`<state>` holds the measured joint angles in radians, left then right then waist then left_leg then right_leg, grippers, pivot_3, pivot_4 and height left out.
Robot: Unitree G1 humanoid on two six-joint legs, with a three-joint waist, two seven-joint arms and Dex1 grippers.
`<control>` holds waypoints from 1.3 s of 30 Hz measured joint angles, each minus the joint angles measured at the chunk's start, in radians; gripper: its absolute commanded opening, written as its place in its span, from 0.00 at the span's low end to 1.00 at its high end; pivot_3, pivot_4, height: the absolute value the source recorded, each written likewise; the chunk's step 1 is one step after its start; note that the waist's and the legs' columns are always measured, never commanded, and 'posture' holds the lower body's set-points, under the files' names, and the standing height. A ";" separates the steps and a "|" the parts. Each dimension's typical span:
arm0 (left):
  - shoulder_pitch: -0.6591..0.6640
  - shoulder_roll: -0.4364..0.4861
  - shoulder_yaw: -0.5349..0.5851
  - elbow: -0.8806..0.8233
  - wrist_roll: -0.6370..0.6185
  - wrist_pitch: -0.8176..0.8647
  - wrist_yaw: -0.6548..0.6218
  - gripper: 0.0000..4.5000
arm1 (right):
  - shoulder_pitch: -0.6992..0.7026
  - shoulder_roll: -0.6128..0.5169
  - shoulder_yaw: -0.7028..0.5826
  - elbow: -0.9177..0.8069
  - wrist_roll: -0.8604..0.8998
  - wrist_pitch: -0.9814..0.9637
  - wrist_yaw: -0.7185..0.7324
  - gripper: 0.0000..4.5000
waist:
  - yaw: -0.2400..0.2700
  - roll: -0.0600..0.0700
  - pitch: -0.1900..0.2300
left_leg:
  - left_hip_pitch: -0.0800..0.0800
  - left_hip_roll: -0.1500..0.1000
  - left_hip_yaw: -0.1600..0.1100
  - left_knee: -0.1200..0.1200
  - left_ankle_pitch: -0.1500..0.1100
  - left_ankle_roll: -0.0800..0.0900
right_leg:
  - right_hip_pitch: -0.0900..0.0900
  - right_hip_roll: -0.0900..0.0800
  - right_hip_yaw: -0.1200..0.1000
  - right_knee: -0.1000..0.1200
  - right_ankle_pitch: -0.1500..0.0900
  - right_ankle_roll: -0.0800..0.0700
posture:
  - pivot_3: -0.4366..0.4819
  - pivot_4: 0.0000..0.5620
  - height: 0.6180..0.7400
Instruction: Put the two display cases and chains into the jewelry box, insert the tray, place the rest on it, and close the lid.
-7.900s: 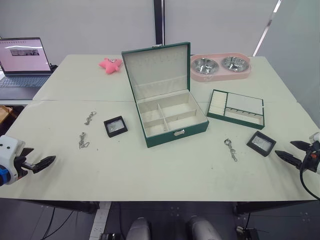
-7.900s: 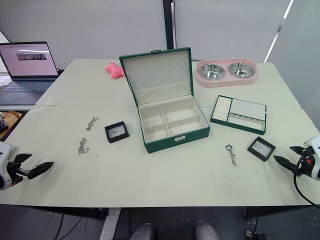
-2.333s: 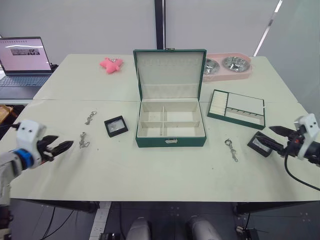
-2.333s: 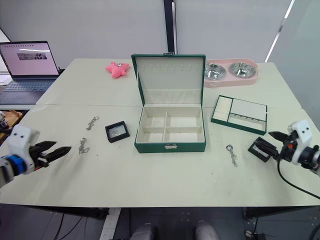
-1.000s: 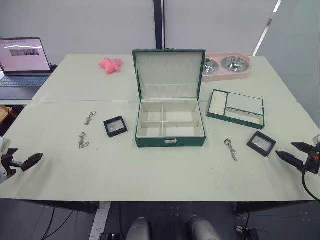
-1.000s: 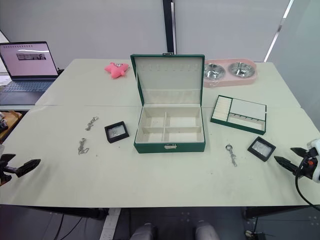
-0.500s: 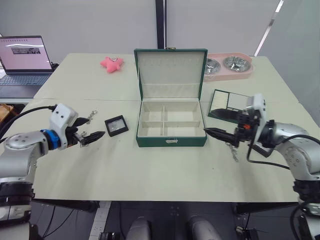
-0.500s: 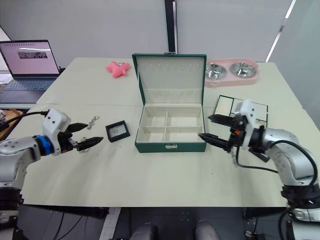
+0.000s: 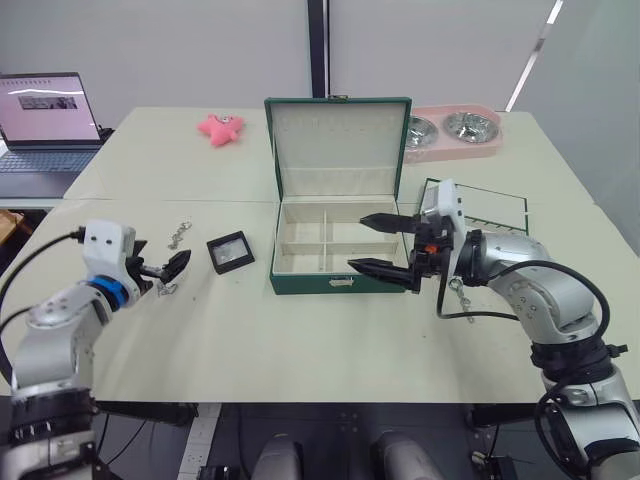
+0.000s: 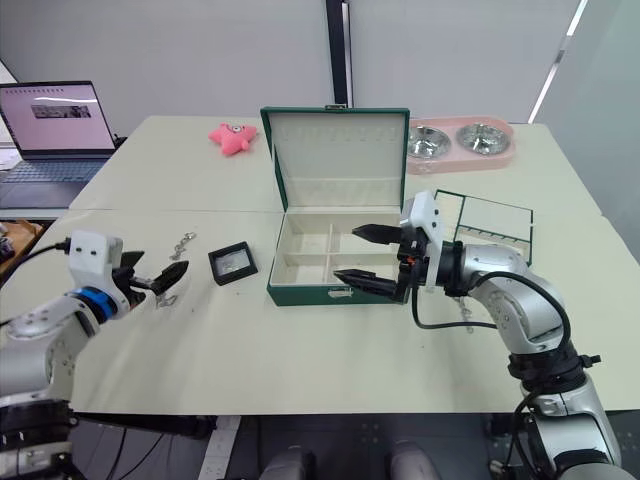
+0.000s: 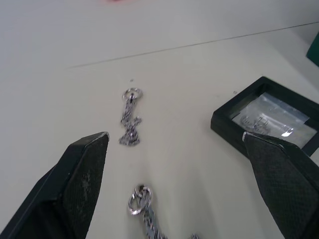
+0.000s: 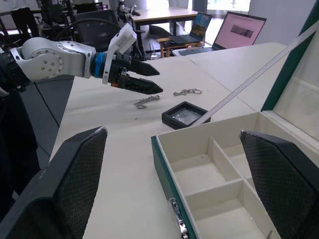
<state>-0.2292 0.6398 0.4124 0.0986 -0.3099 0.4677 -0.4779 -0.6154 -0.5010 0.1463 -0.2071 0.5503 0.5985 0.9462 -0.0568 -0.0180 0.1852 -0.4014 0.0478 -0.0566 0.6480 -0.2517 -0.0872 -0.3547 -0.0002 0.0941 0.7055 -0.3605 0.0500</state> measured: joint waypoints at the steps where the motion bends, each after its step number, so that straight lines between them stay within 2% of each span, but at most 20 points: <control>1: 0.013 -0.016 0.013 -0.021 0.000 0.007 0.026 0.99 | -0.006 0.002 0.008 0.009 -0.008 -0.003 0.004 1.00 | 0.000 0.000 0.000 | 0.000 0.000 0.000 0.000 0.000 0.000 | 0.000 0.000 0.000 0.000 0.000 0.000 | 0.48 0.27 1.00; 7: 0.062 -0.137 0.034 -0.144 -0.003 0.054 0.184 0.99 | -0.065 0.036 0.047 0.073 -0.053 -0.027 0.036 1.00 | 0.001 0.000 0.000 | 0.000 -0.001 0.000 0.001 0.000 0.000 | 0.001 0.000 0.000 0.000 0.000 0.000 | 0.48 0.27 1.00; 14: 0.066 -0.186 0.037 -0.149 0.004 0.072 0.295 0.99 | -0.083 0.050 0.074 0.111 -0.079 -0.046 0.061 1.00 | 0.001 -0.001 0.000 | 0.000 0.000 0.000 0.000 0.000 0.000 | 0.001 0.000 0.000 0.000 0.000 0.000 | 0.48 0.27 1.00; 25: 0.045 -0.196 0.043 -0.062 -0.004 0.092 0.309 0.99 | -0.085 0.054 0.073 0.125 -0.096 -0.047 0.077 1.00 | 0.001 -0.001 0.000 | 0.000 -0.001 0.000 0.000 0.000 0.000 | 0.001 0.000 -0.001 0.000 0.000 0.000 | 0.48 0.27 1.00; 35: 0.037 -0.194 0.024 -0.056 -0.001 0.097 0.287 0.99 | -0.085 0.051 0.072 0.124 -0.097 -0.044 0.078 1.00 | 0.001 -0.001 0.000 | 0.001 -0.001 0.000 0.000 0.000 0.000 | 0.001 0.000 0.000 0.000 0.000 0.000 | 0.48 0.27 1.00; 39: 0.039 -0.194 0.014 -0.062 -0.001 0.100 0.275 0.80 | -0.085 0.047 0.070 0.124 -0.096 -0.044 0.078 1.00 | 0.001 -0.001 -0.001 | 0.001 -0.001 0.000 0.000 0.000 0.000 | 0.002 -0.001 0.000 0.000 0.000 0.000 | 0.48 0.27 1.00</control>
<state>-0.1898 0.4454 0.4259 0.0368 -0.3109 0.5679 -0.2033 -0.7004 -0.4538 0.2166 -0.0827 0.4538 0.5550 1.0244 -0.0558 -0.0187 0.1847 -0.4004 0.0466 -0.0566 0.6479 -0.2516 -0.0873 -0.3531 -0.0007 0.0937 0.7051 -0.3605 0.0500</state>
